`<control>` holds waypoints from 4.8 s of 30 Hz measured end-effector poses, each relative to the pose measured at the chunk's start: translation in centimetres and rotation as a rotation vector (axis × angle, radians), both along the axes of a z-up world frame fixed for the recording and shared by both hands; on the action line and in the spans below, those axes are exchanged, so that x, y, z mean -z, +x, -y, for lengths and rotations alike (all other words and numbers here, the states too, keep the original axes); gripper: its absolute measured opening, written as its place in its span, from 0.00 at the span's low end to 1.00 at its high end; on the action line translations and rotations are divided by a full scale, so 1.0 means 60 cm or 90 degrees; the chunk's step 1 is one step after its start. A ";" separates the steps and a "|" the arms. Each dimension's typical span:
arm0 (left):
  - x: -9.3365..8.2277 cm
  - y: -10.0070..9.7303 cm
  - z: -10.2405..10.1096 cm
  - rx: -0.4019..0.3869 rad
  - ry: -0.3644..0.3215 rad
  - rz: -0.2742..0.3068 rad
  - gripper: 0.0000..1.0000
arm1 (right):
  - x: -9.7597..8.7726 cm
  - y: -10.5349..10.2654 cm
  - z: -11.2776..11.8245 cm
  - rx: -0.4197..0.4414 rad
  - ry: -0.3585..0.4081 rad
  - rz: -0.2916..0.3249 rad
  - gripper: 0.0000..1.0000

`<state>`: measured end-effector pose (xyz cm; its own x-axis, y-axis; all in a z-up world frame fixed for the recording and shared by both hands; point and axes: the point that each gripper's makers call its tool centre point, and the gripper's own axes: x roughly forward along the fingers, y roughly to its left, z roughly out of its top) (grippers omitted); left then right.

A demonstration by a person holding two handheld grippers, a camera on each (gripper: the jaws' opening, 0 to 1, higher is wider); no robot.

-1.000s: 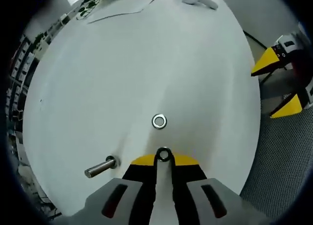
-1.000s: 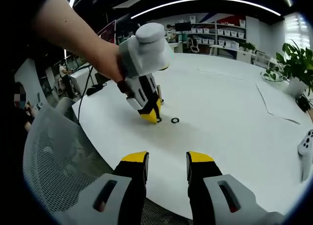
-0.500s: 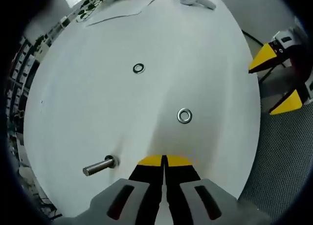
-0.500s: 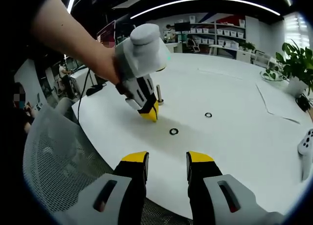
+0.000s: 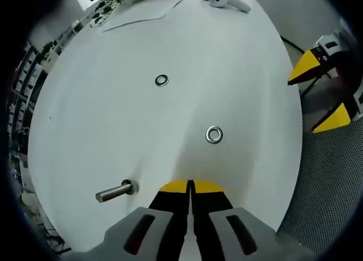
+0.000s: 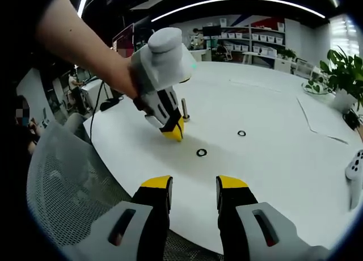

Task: Place the washer onto the threaded stud by aligning its center hole with the stud, sliding it down to the base, and recovering from edge contact or off-axis alignment until the washer reaches the visible bottom stop.

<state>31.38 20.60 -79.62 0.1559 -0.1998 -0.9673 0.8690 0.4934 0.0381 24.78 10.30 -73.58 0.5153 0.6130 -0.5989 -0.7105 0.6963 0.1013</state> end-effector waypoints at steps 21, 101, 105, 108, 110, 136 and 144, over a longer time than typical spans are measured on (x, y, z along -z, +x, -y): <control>-0.009 -0.003 0.055 -0.019 -0.066 -0.021 0.23 | -0.001 0.003 0.002 0.006 0.002 0.002 0.34; -0.001 -0.016 0.052 0.129 -0.001 -0.035 0.13 | -0.002 0.002 0.001 0.004 0.003 0.002 0.34; 0.000 -0.018 0.052 0.159 0.015 -0.019 0.13 | -0.002 0.001 0.001 0.004 0.003 0.002 0.34; 0.000 -0.018 0.051 0.155 0.018 -0.016 0.12 | -0.002 0.002 0.001 0.004 0.004 0.003 0.34; 0.000 -0.018 0.052 0.152 0.019 -0.012 0.10 | -0.002 0.001 0.001 0.003 0.003 0.002 0.34; -0.002 -0.012 0.034 0.084 -0.011 -0.018 0.09 | -0.001 0.002 0.002 0.004 0.002 0.002 0.34; -0.021 0.001 0.027 0.066 -0.027 -0.004 0.09 | 0.000 0.002 0.001 0.004 0.001 0.001 0.34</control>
<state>31.45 18.99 -78.33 0.1269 -0.2548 -0.9586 0.9154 0.4023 0.0142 24.88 10.22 -73.56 0.5206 0.6110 -0.5964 -0.7062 0.7007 0.1013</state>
